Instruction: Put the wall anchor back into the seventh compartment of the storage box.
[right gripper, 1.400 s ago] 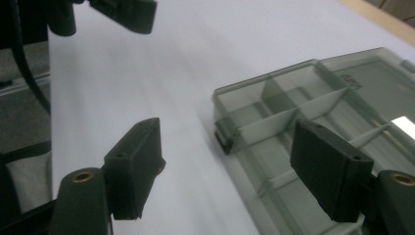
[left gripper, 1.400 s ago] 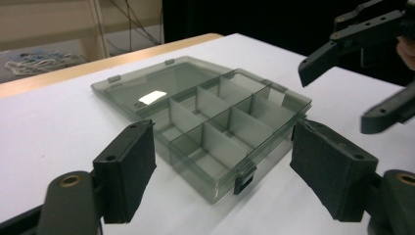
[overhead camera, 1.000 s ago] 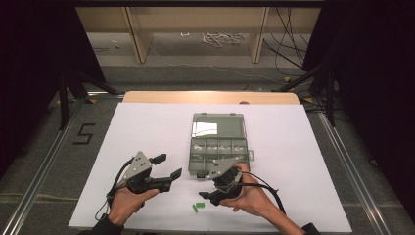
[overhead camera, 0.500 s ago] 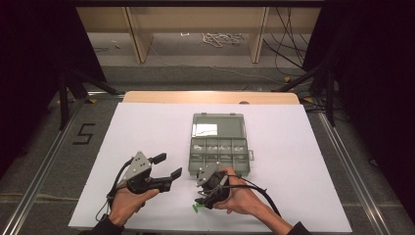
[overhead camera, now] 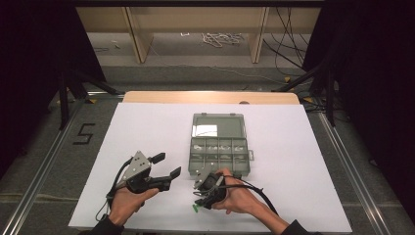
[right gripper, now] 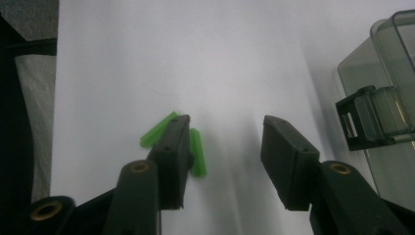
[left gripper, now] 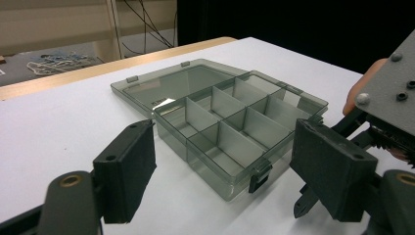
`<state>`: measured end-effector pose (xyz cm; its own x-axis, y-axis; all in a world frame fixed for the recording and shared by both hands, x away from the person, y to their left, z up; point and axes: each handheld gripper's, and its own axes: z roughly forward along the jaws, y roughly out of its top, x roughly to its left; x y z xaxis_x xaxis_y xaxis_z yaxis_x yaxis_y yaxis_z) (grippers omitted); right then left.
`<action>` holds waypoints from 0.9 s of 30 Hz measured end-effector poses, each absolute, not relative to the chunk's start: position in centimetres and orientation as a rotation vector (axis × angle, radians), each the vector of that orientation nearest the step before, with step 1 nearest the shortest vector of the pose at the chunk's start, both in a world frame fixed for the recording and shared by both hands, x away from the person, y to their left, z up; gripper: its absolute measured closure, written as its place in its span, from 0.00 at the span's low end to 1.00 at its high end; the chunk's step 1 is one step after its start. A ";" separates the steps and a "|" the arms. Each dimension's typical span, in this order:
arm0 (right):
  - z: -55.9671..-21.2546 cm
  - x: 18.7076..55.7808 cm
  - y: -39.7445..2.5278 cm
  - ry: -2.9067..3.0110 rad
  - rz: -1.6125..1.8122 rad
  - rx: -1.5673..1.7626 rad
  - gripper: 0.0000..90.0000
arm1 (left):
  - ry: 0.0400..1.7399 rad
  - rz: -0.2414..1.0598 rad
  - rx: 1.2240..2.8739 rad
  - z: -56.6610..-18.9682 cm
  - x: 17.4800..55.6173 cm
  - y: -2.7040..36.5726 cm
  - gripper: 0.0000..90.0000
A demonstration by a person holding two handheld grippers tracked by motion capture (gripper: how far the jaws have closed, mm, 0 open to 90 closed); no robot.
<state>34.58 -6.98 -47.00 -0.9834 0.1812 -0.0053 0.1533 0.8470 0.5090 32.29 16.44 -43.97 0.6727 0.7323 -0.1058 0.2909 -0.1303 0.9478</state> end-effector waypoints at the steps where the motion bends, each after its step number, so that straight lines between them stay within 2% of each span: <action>1: -47.1 34.6 -7.0 2.971 0.807 0.274 0.63 | 0.831 0.470 1.711 -44.0 32.3 16.4 0.27; 4: -47.2 34.7 -7.0 2.993 0.786 0.266 0.65 | 0.819 0.471 1.714 -44.0 32.4 16.5 0.27; 15: -47.1 34.6 -6.6 3.027 0.768 0.203 0.84 | 0.839 0.471 1.720 -44.0 32.4 16.6 0.27; 27: -46.9 34.8 -6.2 3.059 0.720 0.180 0.94 | 0.830 0.471 1.722 -44.0 32.6 16.6 0.27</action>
